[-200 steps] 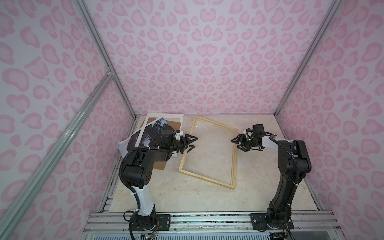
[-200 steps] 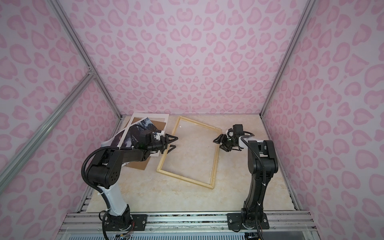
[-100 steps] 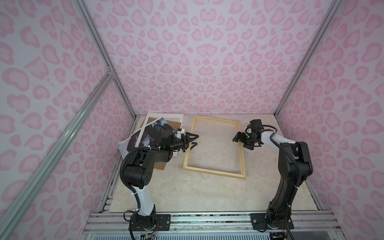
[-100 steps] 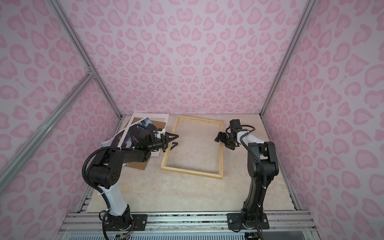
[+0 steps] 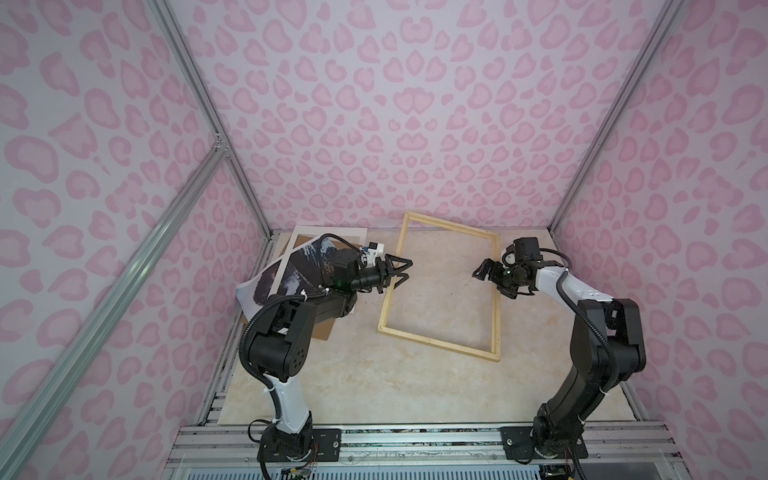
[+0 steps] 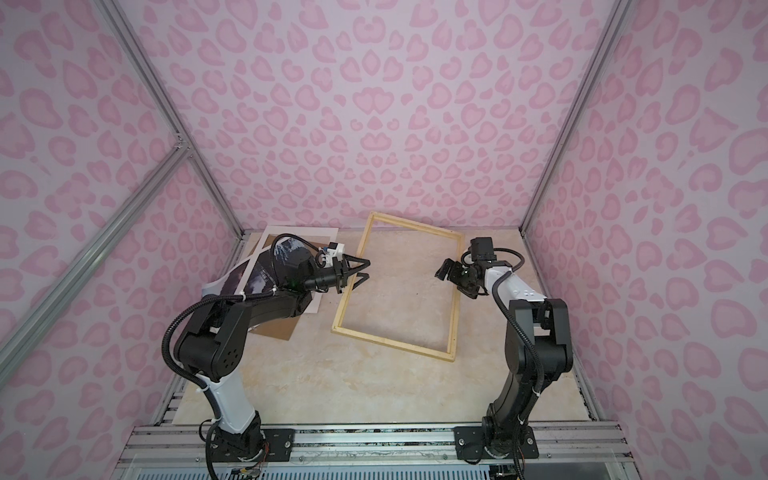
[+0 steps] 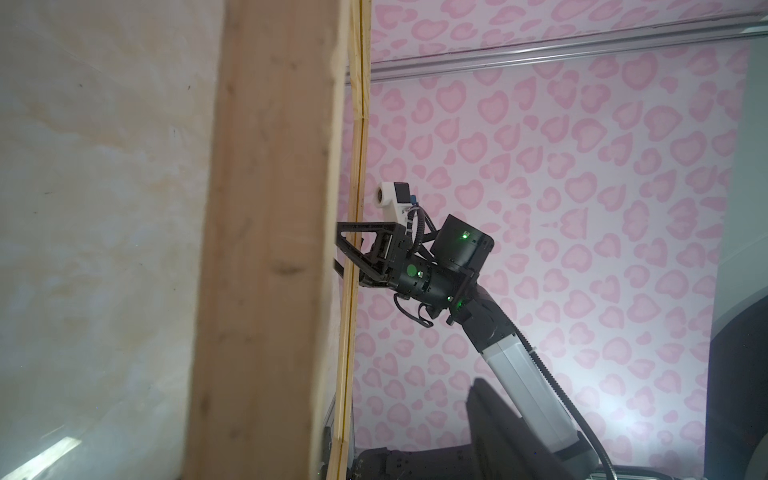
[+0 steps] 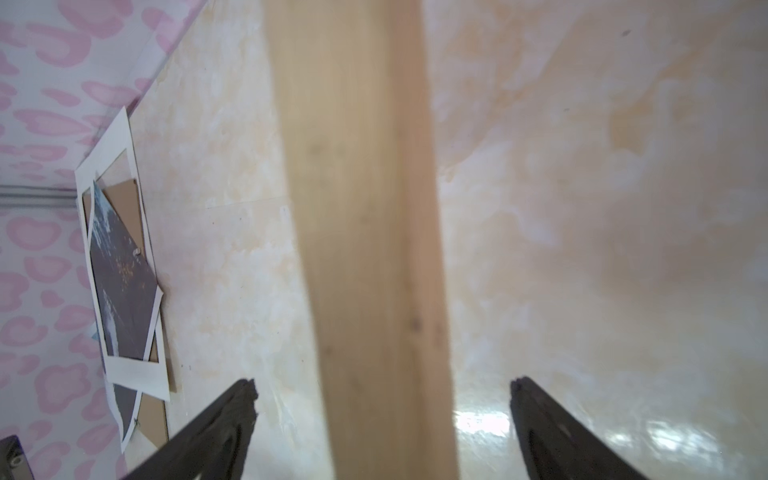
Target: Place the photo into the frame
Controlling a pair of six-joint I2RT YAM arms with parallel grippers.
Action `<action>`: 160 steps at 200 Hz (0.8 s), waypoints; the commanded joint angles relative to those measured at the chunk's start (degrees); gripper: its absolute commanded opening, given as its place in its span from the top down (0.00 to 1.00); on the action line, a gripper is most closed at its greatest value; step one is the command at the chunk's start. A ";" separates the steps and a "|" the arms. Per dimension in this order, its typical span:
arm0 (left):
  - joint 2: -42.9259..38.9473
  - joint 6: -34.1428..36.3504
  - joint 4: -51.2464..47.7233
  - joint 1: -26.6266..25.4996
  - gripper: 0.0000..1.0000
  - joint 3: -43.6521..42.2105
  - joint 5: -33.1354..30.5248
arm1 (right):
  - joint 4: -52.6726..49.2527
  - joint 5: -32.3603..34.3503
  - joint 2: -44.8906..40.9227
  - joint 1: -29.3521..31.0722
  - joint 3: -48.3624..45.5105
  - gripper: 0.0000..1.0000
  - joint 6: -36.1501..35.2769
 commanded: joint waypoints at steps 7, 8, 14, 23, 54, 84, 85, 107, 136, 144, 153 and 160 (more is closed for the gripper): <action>1.15 5.15 -4.50 -1.75 0.43 1.55 -4.28 | -1.29 6.68 -1.08 -1.62 -1.23 0.02 0.31; 1.24 5.38 -4.80 -1.85 0.43 1.59 -4.51 | -1.45 6.81 -1.02 -1.63 -1.19 0.02 0.18; 1.74 6.71 -6.64 -2.38 0.42 2.08 -5.76 | -2.25 7.61 -0.61 -1.66 -0.68 0.02 -0.40; 2.57 8.38 -9.42 -3.22 0.42 2.95 -8.10 | -3.07 8.27 -0.04 -1.65 -0.26 0.02 -0.83; 7.04 9.56 -11.35 -5.86 0.42 8.08 -14.06 | -2.75 10.45 -0.39 -1.32 -1.14 0.02 -0.60; 11.09 11.12 -14.57 -7.08 0.40 12.78 -20.47 | -3.79 11.15 -0.53 -0.63 -1.48 0.02 -1.38; 11.26 11.05 -14.63 -7.10 0.40 12.88 -20.56 | -3.80 11.16 -0.53 -0.60 -1.49 0.02 -1.37; 14.77 9.44 -13.54 -7.88 0.37 14.94 -23.38 | -3.36 10.67 -0.67 -0.53 -2.38 0.02 -1.52; 18.05 7.20 -11.67 -10.00 0.21 18.51 -25.02 | -3.72 10.38 0.17 -0.50 -1.55 0.02 -1.72; 17.95 8.23 -14.11 -10.84 0.16 18.95 -25.32 | -3.71 10.25 0.17 -0.51 -1.32 0.02 -1.67; 16.55 10.47 -17.69 -11.40 0.02 20.33 -26.47 | -4.02 10.23 0.02 -0.49 -0.99 0.02 -1.72; 14.71 12.35 -21.74 -11.52 0.03 19.68 -28.37 | -4.27 10.43 -0.25 -0.34 -0.69 0.02 -1.98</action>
